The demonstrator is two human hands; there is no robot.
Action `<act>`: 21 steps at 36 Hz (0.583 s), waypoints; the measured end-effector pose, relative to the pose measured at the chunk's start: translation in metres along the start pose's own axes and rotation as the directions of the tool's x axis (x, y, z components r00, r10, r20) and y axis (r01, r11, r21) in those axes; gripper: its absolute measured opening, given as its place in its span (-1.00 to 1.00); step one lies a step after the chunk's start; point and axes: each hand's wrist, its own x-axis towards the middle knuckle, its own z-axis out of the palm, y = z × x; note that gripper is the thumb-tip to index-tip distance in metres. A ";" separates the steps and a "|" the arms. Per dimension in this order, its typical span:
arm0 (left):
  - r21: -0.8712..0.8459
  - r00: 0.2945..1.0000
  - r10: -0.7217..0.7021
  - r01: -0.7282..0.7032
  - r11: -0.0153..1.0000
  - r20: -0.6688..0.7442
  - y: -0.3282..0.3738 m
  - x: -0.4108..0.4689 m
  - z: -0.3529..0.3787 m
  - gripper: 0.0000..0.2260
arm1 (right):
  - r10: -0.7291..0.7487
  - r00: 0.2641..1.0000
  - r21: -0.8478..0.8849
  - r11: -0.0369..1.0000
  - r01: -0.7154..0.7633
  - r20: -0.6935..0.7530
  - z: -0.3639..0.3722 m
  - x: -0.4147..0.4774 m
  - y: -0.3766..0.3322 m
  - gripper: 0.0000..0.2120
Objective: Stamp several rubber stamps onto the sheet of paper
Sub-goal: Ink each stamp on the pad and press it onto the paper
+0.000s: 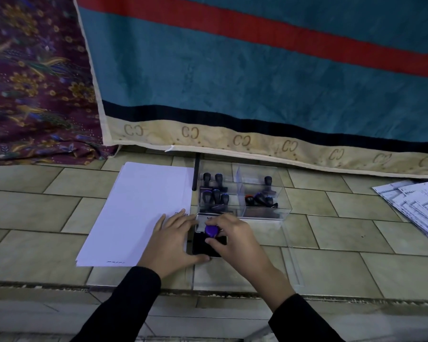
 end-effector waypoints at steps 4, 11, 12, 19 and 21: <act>0.002 1.000 -0.004 0.004 1.000 0.006 -0.001 0.000 0.000 -0.15 | -0.018 1.000 -0.027 0.999 0.018 0.001 -0.001 -0.001 -0.001 -0.70; -0.015 1.000 -0.004 0.004 1.000 0.007 -0.002 0.001 0.000 -0.17 | -0.032 0.999 -0.041 0.999 0.032 -0.013 -0.001 -0.002 -0.003 -0.73; -0.018 1.000 -0.003 0.004 1.000 0.006 -0.002 0.001 0.000 -0.16 | -0.033 0.999 -0.043 0.999 0.032 -0.012 -0.001 -0.002 -0.003 -0.74; -0.048 1.000 -0.001 0.001 0.999 -0.006 -0.003 0.001 0.002 -0.17 | -0.025 1.000 -0.095 0.995 0.026 0.006 0.000 0.000 -0.004 -0.80; -0.045 1.000 0.003 -0.003 0.999 -0.013 -0.003 0.002 0.002 -0.17 | -0.012 1.000 -0.107 0.994 0.012 0.003 0.000 0.004 -0.004 -0.80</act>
